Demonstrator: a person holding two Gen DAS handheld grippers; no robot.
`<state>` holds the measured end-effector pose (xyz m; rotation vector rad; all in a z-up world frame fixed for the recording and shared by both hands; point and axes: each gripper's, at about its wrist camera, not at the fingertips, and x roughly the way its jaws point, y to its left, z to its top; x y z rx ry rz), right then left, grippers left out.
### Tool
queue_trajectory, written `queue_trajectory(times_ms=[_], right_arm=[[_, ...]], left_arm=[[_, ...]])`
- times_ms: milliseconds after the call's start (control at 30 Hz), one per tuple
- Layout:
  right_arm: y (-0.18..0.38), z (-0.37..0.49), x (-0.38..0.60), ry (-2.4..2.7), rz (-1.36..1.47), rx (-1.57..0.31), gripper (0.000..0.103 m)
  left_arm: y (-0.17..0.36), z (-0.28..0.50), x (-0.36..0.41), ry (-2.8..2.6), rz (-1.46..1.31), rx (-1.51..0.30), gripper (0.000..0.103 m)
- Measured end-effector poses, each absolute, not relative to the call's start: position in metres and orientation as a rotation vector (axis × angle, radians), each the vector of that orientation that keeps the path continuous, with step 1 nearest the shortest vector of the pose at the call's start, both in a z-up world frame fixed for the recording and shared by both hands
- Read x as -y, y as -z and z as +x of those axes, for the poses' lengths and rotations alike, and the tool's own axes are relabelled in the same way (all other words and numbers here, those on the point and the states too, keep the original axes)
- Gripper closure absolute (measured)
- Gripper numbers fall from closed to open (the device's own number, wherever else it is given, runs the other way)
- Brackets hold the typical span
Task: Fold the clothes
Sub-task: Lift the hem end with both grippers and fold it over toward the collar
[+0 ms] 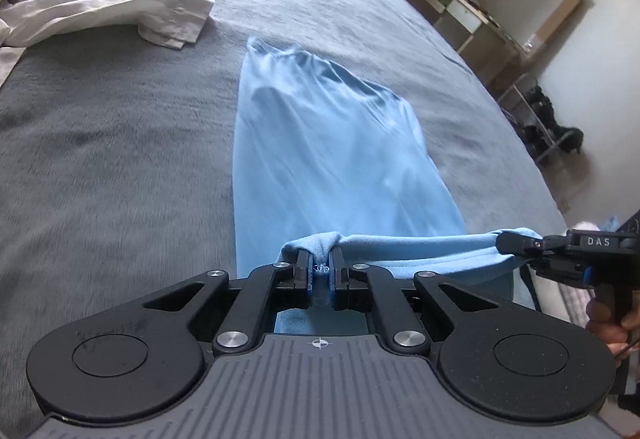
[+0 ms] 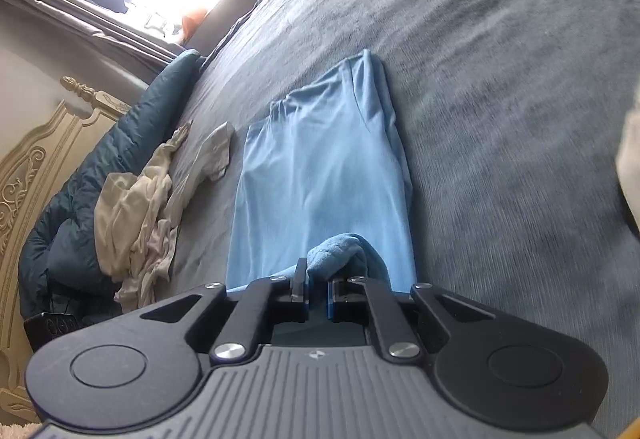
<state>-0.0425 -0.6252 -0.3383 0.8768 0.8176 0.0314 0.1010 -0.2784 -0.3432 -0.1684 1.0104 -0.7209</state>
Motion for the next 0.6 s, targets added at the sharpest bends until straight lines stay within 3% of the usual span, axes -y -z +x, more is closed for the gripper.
queue_trajectory(times_ms=[600], right_arm=[[0.355, 0.06, 0.67, -0.072, 0.84, -0.771, 0.095]], left_arm=[[0.357, 0.189, 0.321, 0.688, -0.188, -0.929, 0.098]])
